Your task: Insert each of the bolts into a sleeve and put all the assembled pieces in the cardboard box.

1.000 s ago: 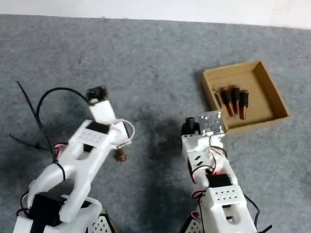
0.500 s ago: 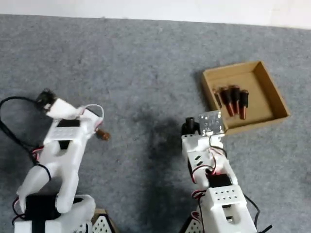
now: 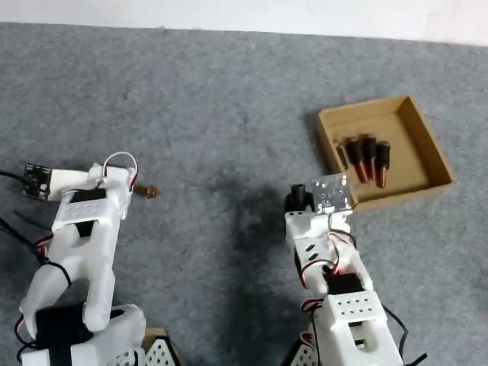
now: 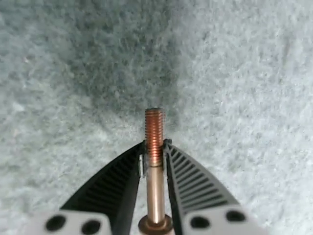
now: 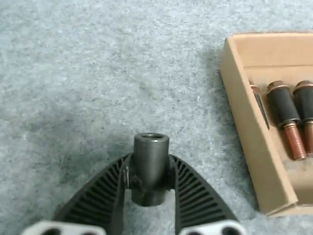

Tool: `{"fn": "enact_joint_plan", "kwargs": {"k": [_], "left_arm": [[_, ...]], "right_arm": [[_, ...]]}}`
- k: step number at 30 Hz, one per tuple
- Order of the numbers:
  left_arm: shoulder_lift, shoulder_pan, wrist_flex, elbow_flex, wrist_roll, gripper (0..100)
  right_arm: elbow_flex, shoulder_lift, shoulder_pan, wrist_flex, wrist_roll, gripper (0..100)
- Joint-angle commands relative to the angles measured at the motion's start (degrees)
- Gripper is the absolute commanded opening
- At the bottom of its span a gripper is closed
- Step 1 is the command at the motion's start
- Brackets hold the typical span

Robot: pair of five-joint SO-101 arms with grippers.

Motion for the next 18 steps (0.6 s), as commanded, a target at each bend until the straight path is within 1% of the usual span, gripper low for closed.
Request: {"fn": "enact_joint_plan", "kwargs": {"k": [1, 7, 10, 11, 13, 18], "left_arm": [[-0.5, -0.4, -2.0, -2.9, 0.6, 1], [-0.5, -1.0, -2.0, -2.5, 0.1, 1], [-0.5, 0.6, -2.0, -2.9, -5.3, 2], [-0.5, 0.8, -2.0, -2.8, -6.7, 5], [-0.5, 1.3, -2.0, -2.7, -6.9, 14], [-0.4, 2.6, -1.6, -2.5, -7.0, 42]], "right_arm": [[-0.6, -1.5, 0.7, -2.0, 0.7, 0.5], [-0.6, -1.5, 0.7, -2.0, 0.7, 0.5], [-0.6, -1.5, 0.7, -2.0, 0.7, 0.5], [-0.6, -1.5, 0.7, -2.0, 0.7, 0.5], [-0.6, -1.5, 0.7, -2.0, 0.7, 0.5], [-0.6, -1.5, 0.7, -2.0, 0.7, 0.5]]}}
